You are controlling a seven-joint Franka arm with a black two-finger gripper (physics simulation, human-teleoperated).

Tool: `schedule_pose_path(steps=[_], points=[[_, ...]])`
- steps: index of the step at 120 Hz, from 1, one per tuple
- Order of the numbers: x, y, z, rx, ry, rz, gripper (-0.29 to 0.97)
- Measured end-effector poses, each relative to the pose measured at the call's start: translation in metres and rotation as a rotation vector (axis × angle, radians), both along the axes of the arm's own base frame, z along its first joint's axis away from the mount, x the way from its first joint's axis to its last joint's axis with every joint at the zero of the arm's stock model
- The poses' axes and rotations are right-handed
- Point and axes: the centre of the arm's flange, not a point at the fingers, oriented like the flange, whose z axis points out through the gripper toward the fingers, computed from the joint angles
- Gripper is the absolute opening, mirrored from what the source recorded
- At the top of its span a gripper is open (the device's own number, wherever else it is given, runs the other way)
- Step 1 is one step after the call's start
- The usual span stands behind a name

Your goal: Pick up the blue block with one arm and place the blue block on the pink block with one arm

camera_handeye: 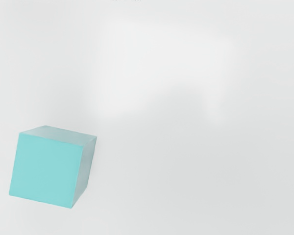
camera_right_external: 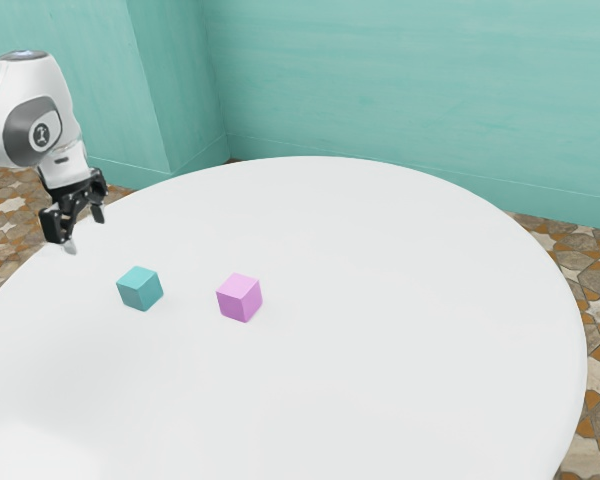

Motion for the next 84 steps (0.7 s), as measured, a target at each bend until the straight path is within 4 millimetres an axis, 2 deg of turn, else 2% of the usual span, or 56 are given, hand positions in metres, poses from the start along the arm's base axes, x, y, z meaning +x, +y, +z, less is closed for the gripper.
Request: schedule_pose_path(steps=[11, 22, 31, 53, 84], points=[[0.018, 0.010, -0.022, -0.024, -0.014, -0.041, 0.68], [0.023, 0.024, -0.045, -0.045, -0.010, -0.061, 0.68], [0.027, 0.029, -0.064, -0.056, 0.000, -0.087, 0.68], [0.065, 0.053, -0.084, -0.038, -0.027, -0.142, 0.68], [0.087, 0.064, -0.123, -0.063, -0.017, -0.182, 0.68]])
